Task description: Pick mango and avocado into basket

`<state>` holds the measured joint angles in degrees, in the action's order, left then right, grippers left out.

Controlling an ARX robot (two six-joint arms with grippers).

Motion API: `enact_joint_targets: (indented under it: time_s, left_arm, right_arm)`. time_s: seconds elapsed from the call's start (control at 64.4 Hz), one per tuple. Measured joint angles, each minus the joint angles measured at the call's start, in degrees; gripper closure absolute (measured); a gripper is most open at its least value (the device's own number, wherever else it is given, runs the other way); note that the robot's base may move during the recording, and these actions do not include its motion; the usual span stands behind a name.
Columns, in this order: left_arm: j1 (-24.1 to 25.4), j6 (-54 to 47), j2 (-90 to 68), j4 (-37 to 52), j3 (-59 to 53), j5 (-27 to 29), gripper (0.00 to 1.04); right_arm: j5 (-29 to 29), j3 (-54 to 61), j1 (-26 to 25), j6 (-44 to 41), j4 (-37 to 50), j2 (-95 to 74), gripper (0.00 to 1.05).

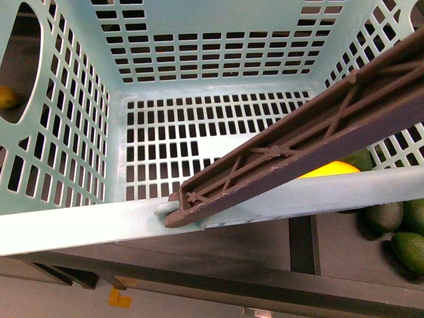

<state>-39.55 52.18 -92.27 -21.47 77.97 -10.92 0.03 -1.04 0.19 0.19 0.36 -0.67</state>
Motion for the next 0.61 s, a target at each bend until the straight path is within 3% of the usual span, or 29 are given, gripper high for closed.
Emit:
enact_joint_targets:
  time_s: [0.155, 0.295, 0.419, 0.606]
  left_arm:
    - [0.0, 0.0, 0.0, 0.0, 0.0, 0.0, 0.91]
    - [0.0, 0.0, 0.0, 0.0, 0.0, 0.0, 0.91]
    - [0.0, 0.0, 0.0, 0.0, 0.0, 0.0, 0.91]
    - [0.0, 0.0, 0.0, 0.0, 0.0, 0.0, 0.91]
  right_arm:
    - [0.0, 0.0, 0.0, 0.0, -0.3, 0.3, 1.0]
    - [0.0, 0.0, 0.0, 0.0, -0.3, 0.3, 0.78]
    - [0.0, 0.0, 0.0, 0.0, -0.3, 0.3, 0.46]
    - [0.0, 0.0, 0.0, 0.0, -0.3, 0.3, 0.16]
